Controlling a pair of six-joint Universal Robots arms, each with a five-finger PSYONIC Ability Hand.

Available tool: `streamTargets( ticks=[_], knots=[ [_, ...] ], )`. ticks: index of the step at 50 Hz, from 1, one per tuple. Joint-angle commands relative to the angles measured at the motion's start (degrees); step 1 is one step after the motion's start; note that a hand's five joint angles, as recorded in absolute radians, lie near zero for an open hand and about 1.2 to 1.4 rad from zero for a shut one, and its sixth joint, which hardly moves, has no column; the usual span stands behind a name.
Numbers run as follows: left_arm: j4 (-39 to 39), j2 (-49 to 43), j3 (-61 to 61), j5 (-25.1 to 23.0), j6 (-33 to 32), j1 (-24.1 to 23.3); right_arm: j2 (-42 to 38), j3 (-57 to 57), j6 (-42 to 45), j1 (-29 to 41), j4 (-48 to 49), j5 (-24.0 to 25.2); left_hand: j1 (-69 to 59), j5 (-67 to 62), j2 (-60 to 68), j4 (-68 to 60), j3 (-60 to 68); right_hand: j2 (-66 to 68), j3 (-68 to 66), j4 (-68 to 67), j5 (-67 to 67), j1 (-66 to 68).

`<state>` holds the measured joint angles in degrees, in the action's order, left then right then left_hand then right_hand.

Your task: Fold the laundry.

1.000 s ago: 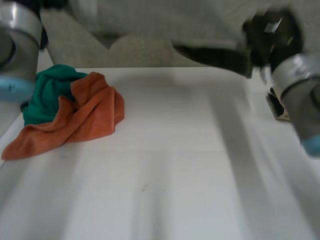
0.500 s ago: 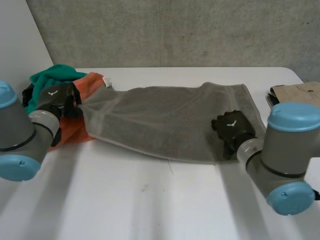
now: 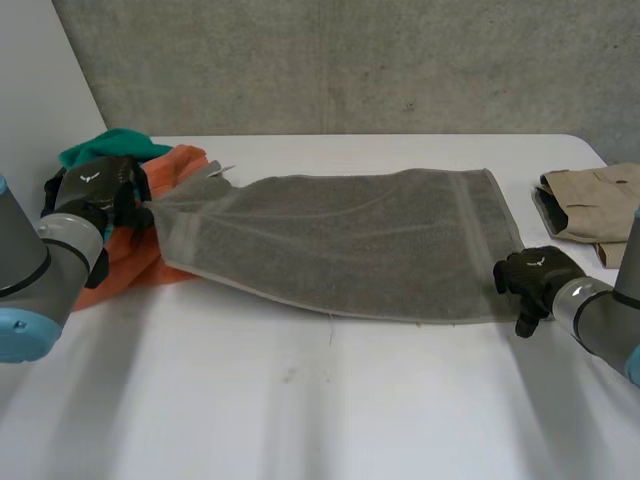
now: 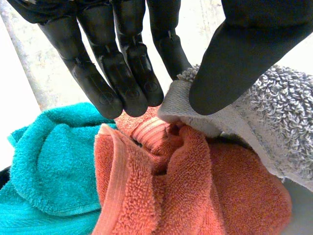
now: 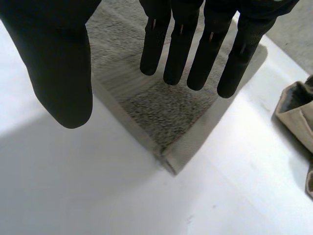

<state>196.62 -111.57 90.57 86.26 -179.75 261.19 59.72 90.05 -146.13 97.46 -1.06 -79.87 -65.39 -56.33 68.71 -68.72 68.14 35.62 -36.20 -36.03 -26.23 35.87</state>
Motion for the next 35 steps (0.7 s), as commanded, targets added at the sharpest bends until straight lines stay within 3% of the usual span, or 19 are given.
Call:
streamTargets(
  ticks=[1, 18, 35],
  knots=[
    [-0.01, -0.40, 0.22, 0.05, 0.01, -0.15, -0.39, 1.45, -2.49, -1.04, 7.91, 0.86, -14.61, -13.67, 11.29, -11.28, 11.86, 8.02, -7.45, -7.61, -7.42, 7.77],
    [-0.27, -0.32, 0.31, -0.13, 0.10, 0.73, -2.24, 0.30, -3.02, -1.22, 7.47, 1.65, -14.61, -13.67, 11.29, -11.28, 11.86, 0.30, 0.28, 0.12, 0.31, 0.04],
    [-0.44, -0.23, 0.22, -0.57, 0.10, 0.73, -6.81, -2.33, -0.47, -0.87, 10.72, 1.21, -14.61, -13.67, 11.29, -11.28, 11.86, 2.64, -2.06, -2.23, -2.03, 2.39]
  ],
)
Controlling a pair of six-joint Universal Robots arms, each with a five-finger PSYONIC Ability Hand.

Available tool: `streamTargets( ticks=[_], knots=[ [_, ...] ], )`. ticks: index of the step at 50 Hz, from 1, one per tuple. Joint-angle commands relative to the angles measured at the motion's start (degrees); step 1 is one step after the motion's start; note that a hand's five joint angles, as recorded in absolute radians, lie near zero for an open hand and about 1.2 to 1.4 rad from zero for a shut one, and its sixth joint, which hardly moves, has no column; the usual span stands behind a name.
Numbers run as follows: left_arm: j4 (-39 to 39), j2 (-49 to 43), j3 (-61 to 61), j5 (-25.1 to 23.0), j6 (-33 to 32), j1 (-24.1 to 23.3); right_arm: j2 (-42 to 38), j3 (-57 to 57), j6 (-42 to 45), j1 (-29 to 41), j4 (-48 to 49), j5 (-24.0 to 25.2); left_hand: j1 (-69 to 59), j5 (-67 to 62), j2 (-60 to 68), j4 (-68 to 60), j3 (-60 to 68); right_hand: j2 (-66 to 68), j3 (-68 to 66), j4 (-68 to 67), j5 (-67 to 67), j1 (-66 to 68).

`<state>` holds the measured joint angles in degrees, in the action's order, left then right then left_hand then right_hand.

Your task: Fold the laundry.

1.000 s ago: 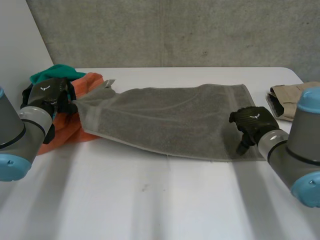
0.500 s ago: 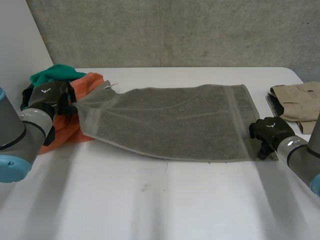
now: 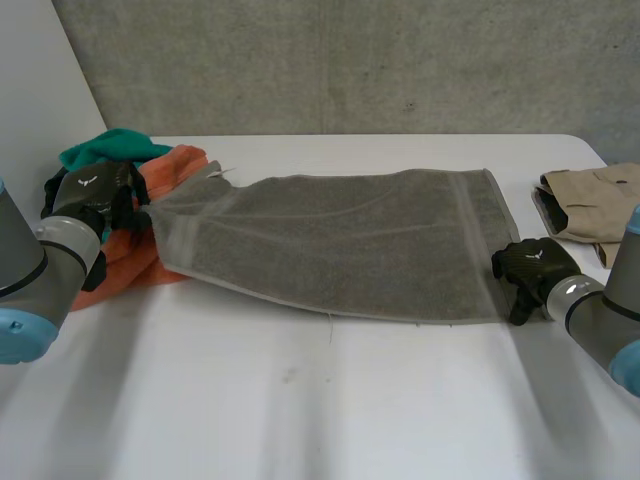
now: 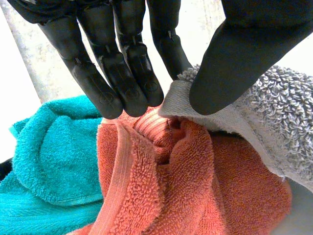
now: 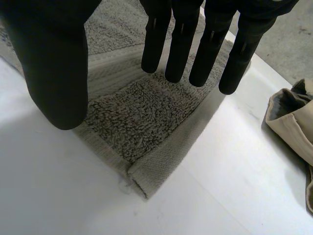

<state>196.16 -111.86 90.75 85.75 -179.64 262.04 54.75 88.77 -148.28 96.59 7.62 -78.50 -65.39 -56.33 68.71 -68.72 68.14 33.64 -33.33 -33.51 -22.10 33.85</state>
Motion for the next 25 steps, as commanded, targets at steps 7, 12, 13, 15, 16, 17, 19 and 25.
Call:
streamTargets(
  ticks=[7, 12, 13, 15, 16, 17, 19, 25],
  knots=[
    [0.01, 0.15, -0.13, 0.03, -0.01, -0.12, -2.72, -2.45, 2.56, 0.35, 6.62, -0.60, -14.61, -13.67, 11.29, -11.28, 11.86, 5.46, -5.77, -5.59, -7.00, 5.25],
    [0.01, 0.15, -0.13, 0.03, 0.08, -0.21, -3.34, -4.21, 2.21, 0.62, 7.50, -0.95, -14.61, -13.67, 11.29, -11.28, 11.86, 7.97, -8.29, -8.11, -9.52, 7.76],
    [0.01, 0.15, -0.13, 0.03, -0.01, -0.21, -3.42, -4.48, 2.21, 0.70, 7.59, -0.95, -14.61, -13.67, 11.29, -11.28, 11.86, 8.98, -9.30, -9.12, -10.52, 8.77],
    [0.01, 0.07, -0.13, 0.03, -0.01, -0.30, -3.95, -5.35, 2.21, 0.88, 7.85, -0.95, -14.61, -13.67, 11.29, -11.28, 11.86, 13.69, -14.00, -13.82, -15.23, 13.47],
    [0.01, 0.07, -0.13, 0.03, -0.01, -0.30, -4.21, -5.62, 2.47, 0.88, 7.85, -0.95, -14.61, -13.67, 11.29, -11.28, 11.86, 15.70, -16.02, -15.83, -17.24, 15.49],
    [0.01, -0.02, -0.05, 0.03, -0.01, -0.30, -4.39, -6.06, 2.56, 0.97, 7.85, -0.95, -14.61, -13.67, 11.29, -11.28, 11.86, 18.05, -18.37, -18.18, -19.59, 17.84],
    [-0.08, -0.11, 0.04, 0.03, -0.19, -0.30, -4.74, -6.94, 2.56, 1.14, 7.85, -1.04, -14.61, -13.67, 11.29, -11.28, 11.86, 39.01, -39.32, -39.14, -40.55, 38.80],
    [-1.74, 0.24, 0.39, 0.03, -0.45, -0.30, -1.68, -6.15, 2.12, 0.97, 7.24, -2.18, -14.61, -13.67, 11.29, -11.28, 11.86, 46.36, -46.67, -46.49, -47.90, 46.15]
  ],
)
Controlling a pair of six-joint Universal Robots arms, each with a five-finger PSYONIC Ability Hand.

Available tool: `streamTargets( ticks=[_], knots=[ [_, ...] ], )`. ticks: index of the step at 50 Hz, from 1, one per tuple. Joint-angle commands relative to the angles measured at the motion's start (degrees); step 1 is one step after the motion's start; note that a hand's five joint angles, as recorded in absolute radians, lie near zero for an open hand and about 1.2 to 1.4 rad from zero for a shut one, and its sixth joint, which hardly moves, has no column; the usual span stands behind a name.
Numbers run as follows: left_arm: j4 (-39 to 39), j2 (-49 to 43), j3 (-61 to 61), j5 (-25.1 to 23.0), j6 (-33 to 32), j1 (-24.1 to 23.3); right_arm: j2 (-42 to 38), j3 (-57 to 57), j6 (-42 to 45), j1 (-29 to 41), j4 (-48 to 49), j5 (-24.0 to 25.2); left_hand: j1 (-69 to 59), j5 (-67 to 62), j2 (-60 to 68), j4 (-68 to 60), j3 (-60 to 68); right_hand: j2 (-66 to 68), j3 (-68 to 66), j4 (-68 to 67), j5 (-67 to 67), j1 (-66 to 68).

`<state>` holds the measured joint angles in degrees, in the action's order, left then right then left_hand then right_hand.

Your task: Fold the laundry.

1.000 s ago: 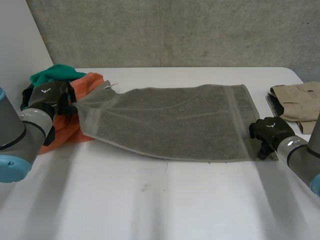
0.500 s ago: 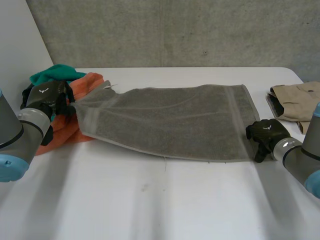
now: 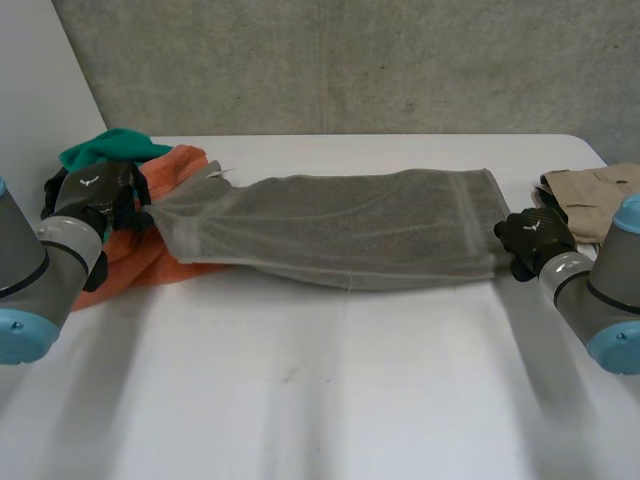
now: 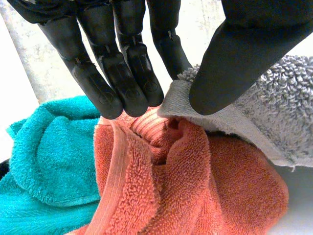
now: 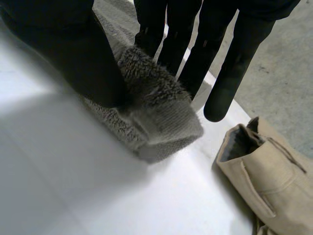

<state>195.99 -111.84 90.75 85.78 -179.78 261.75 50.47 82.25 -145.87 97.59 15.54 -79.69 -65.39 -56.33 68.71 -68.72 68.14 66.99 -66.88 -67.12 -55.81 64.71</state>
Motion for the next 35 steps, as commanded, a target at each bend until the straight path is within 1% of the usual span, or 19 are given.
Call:
streamTargets(
  ticks=[1, 4, 5, 7, 8, 11, 12, 15, 16, 17, 20, 23, 27, 30, 34, 35],
  knots=[
    [-2.88, 0.48, 0.74, -0.09, -0.57, 0.16, 5.05, 1.06, -0.12, -0.21, -1.38, -0.99, -14.61, -13.67, 11.29, -11.28, 11.86, 13.01, -13.12, -12.88, -14.19, 15.29],
    [-5.70, 1.44, 1.27, -0.35, -1.53, 0.25, 9.63, 2.03, 0.49, -1.00, -4.27, -1.17, -14.61, -13.67, 11.29, -11.28, 11.86, 13.01, -13.12, -12.88, -14.19, 15.29],
    [-8.49, 2.41, 1.79, -0.70, -2.75, 0.43, 12.69, 2.56, 1.71, -1.96, -8.90, -1.26, -14.61, -13.67, 11.29, -11.28, 11.86, 13.01, -13.12, -12.88, -14.19, 15.29],
    [-12.02, 3.55, 2.41, -1.14, -4.86, 0.60, 14.99, 2.82, 3.65, -2.93, -15.07, -0.99, -14.61, -13.67, 11.29, -11.28, 11.86, 13.01, -13.12, -12.88, -14.19, 15.29],
    [-16.21, 4.86, 3.11, -1.75, -8.01, 0.78, 16.40, 2.91, 6.27, -3.98, -21.80, -0.82, -14.61, -13.67, 11.29, -11.28, 11.86, 13.01, -13.12, -12.88, -14.19, 15.29],
    [-23.35, 6.54, 4.78, -2.64, -13.38, 1.13, 18.08, 3.18, 11.55, -5.91, -31.77, -0.64, -14.61, -13.67, 11.29, -11.28, 11.86, 13.01, -13.12, -12.88, -14.19, 15.29],
    [-27.64, 7.24, 6.09, -2.99, -17.40, 1.39, 18.52, 3.70, 15.83, -7.14, -38.24, -0.99, -14.61, -13.67, 11.29, -11.28, 11.86, 13.01, -13.12, -12.88, -14.19, 15.29],
    [-33.20, 7.51, 8.29, -3.52, -23.14, 1.66, 18.61, 4.84, 22.71, -9.43, -47.15, -1.52, -14.61, -13.67, 11.29, -11.28, 11.86, 13.01, -13.12, -12.88, -14.19, 15.29],
    [-36.00, 7.34, 9.95, -3.78, -26.55, 1.75, 18.61, 5.54, 27.17, -10.83, -52.14, -1.95, -14.61, -13.67, 11.29, -11.28, 11.86, 13.01, -13.12, -12.88, -14.19, 15.29],
    [-36.90, 7.08, 10.75, -4.04, -28.06, 1.83, 18.61, 5.81, 29.30, -11.37, -53.93, -1.96, -14.61, -13.67, 11.29, -11.28, 11.86, 13.01, -13.12, -12.88, -14.19, 15.29],
    [-36.83, 6.37, 12.95, -5.18, -32.54, 2.19, 18.87, 6.86, 32.13, -12.42, -54.48, -2.31, -14.61, -13.67, 11.29, -11.28, 11.86, 13.01, -13.12, -12.88, -14.19, 15.29],
    [-34.46, 5.84, 13.14, -5.45, -33.35, 2.01, 19.05, 7.22, 31.35, -12.51, -53.07, -2.22, -14.61, -13.67, 11.29, -11.28, 11.86, 13.01, -13.12, -12.88, -14.19, 15.29],
    [-30.59, 4.53, 11.47, -4.75, -31.34, 0.96, 19.22, 6.78, 29.33, -12.08, -50.09, -2.22, -14.61, -13.67, 11.29, -11.28, 11.86, 13.01, -13.12, -12.88, -14.19, 15.29],
    [-28.56, 3.03, 8.31, -3.08, -28.26, -1.32, 18.78, 5.90, 27.40, -11.02, -46.92, -2.14, -14.61, -13.67, 11.29, -11.28, 11.86, 13.01, -13.12, -12.88, -14.19, 15.29],
    [-27.42, -0.57, 2.60, 0.43, -24.92, -3.79, 16.51, 3.27, 24.76, -9.53, -42.36, -2.22, -14.61, -13.67, 11.29, -11.28, 11.86, 13.01, -13.12, -12.88, -14.19, 15.29],
    [-27.33, -2.40, -0.02, 2.26, -23.87, -4.57, 15.02, 1.61, 23.45, -8.66, -40.43, -2.40, -14.61, -13.67, 11.29, -11.28, 11.86, 13.01, -13.12, -12.88, -14.19, 15.29]
  ],
)
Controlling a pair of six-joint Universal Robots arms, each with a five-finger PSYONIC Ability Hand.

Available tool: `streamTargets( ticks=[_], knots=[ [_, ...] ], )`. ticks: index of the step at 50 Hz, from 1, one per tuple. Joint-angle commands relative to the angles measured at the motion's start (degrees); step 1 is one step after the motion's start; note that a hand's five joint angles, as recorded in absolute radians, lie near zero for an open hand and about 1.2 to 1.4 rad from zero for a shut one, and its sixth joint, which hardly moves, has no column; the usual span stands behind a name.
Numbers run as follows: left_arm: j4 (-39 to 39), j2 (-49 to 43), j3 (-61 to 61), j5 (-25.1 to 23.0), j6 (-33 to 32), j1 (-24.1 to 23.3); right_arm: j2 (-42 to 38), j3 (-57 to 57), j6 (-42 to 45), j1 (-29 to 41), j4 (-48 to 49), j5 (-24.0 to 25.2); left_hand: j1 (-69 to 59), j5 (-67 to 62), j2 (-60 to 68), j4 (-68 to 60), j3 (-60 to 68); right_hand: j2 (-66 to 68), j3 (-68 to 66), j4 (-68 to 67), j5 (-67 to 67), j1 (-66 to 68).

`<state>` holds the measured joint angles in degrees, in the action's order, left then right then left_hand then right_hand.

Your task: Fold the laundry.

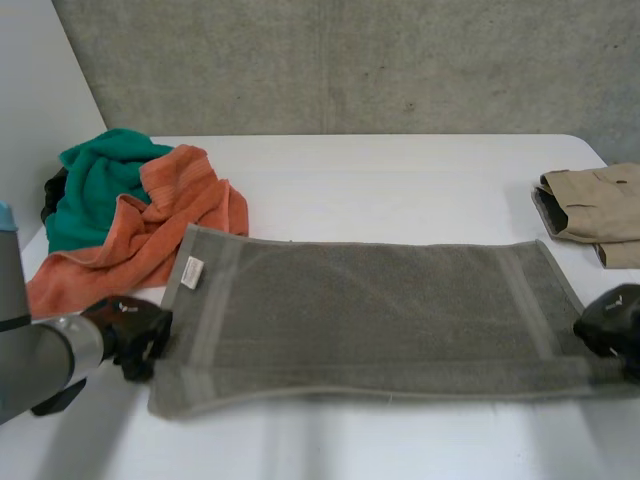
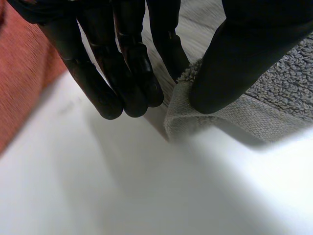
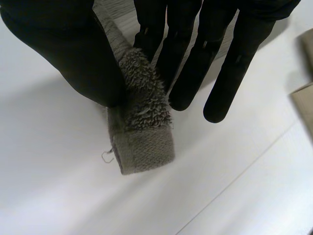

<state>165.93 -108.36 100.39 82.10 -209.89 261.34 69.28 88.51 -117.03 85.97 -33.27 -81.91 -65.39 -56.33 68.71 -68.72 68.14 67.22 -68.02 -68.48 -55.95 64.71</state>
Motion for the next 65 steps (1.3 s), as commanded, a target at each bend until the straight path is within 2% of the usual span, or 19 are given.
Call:
streamTargets(
  ticks=[1, 8, 13, 21, 22, 23, 24, 25, 27, 31, 36, 39, 44, 49, 56, 62, 65],
  knots=[
    [2.73, -6.94, -11.08, 6.92, 6.85, -4.44, -4.58, -5.54, -6.18, 3.32, 9.09, -0.26, -14.61, -13.67, 11.29, -11.28, 11.86, 12.78, -11.98, -11.52, -14.05, 15.29],
    [1.94, -14.67, -23.38, 13.95, 11.59, -5.93, -11.34, -13.87, -12.69, 5.87, 14.80, -0.53, -14.61, -13.67, 11.29, -11.28, 11.86, 12.78, -11.98, -11.52, -14.05, 15.29],
    [1.85, -18.37, -29.89, 15.89, 15.03, -7.08, -16.44, -19.95, -14.98, 7.37, 18.41, -0.62, -14.61, -13.67, 11.29, -11.28, 11.86, 12.78, -11.98, -11.52, -14.05, 15.29],
    [1.59, -23.91, -38.86, 17.74, 16.00, -9.62, -24.80, -29.09, -14.89, 9.39, 21.93, -1.85, -14.61, -13.67, 11.29, -11.28, 11.86, 11.26, -10.46, -10.00, -12.53, 13.77],
    [1.50, -24.43, -39.48, 18.00, 16.09, -9.80, -25.41, -29.79, -14.89, 9.56, 22.28, -2.20, -14.61, -13.67, 11.29, -11.28, 11.86, 1.26, -0.45, 0.01, -2.53, 3.77],
    [1.41, -25.05, -40.35, 18.00, 16.52, -10.24, -26.46, -30.93, -15.07, 9.91, 22.54, -2.98, -14.61, -13.67, 11.29, -11.28, 11.86, -30.48, 31.29, 31.75, 29.21, -27.98],
    [1.32, -25.23, -40.62, 17.92, 16.53, -10.42, -26.82, -31.38, -15.16, 10.09, 22.63, -3.51, -6.30, -5.36, 2.98, -2.97, 3.56, -51.95, 52.76, 53.22, 50.68, -49.44],
    [1.32, -25.32, -40.71, 17.83, 16.53, -10.68, -27.17, -31.65, -15.24, 10.35, 22.72, -4.21, 8.77, 9.71, -12.09, 12.10, -11.51, -57.22, 58.02, 58.48, 55.95, -54.71],
    [1.41, -24.88, -40.63, 17.91, 16.18, -11.55, -26.83, -31.91, -15.94, 10.79, 23.07, -6.75, 39.37, 40.31, -42.69, 42.70, -42.11, -57.22, 58.02, 58.48, 55.95, -54.71],
    [0.80, -22.08, -38.79, 17.92, 16.00, -12.26, -23.33, -29.99, -18.13, 10.97, 22.64, -8.35, 55.13, 56.07, -58.45, 58.46, -57.87, -57.22, 58.02, 58.48, 55.95, -54.71],
    [1.93, -15.13, -31.85, 16.25, 14.07, -12.53, -16.64, -23.92, -20.60, 10.27, 21.84, -6.07, 55.39, 56.33, -58.71, 58.72, -58.14, -57.22, 58.02, 58.48, 55.95, -54.71],
    [5.26, -11.36, -26.42, 12.14, 10.57, -12.61, -13.91, -20.49, -20.78, 9.66, 22.54, -2.73, 55.39, 56.33, -58.71, 58.72, -58.14, -57.22, 58.02, 58.48, 55.95, -54.71],
    [11.95, -10.46, -20.77, 6.85, 4.32, -13.32, -14.17, -18.38, -19.73, 8.86, 25.27, 1.40, 55.39, 56.33, -58.71, 58.72, -58.14, -57.22, 58.02, 58.48, 55.95, -54.71],
    [16.61, -14.58, -20.15, 6.40, -1.39, -15.16, -18.11, -18.90, -19.72, 8.60, 28.95, 2.19, 55.39, 56.33, -58.71, 58.72, -58.14, -57.22, 58.02, 58.48, 55.95, -54.71],
    [17.40, -19.95, -24.18, 8.16, -3.07, -15.78, -23.30, -20.83, -20.43, 9.04, 35.45, 2.37, 55.39, 56.33, -58.71, 58.72, -58.14, -57.22, 58.02, 58.48, 55.95, -54.71],
    [19.25, -28.82, -34.72, 8.25, -4.30, -16.04, -27.35, -23.38, -22.36, 10.09, 44.51, 1.67, 55.02, 55.96, -58.34, 58.35, -57.76, -57.22, 58.02, 58.48, 55.95, -54.71],
    [19.95, -33.30, -41.75, 8.95, -7.19, -15.43, -28.93, -24.96, -24.38, 10.62, 49.69, 0.27, 52.66, 53.60, -55.98, 55.99, -55.41, -57.22, 58.02, 58.48, 55.95, -54.71]
  ],
)
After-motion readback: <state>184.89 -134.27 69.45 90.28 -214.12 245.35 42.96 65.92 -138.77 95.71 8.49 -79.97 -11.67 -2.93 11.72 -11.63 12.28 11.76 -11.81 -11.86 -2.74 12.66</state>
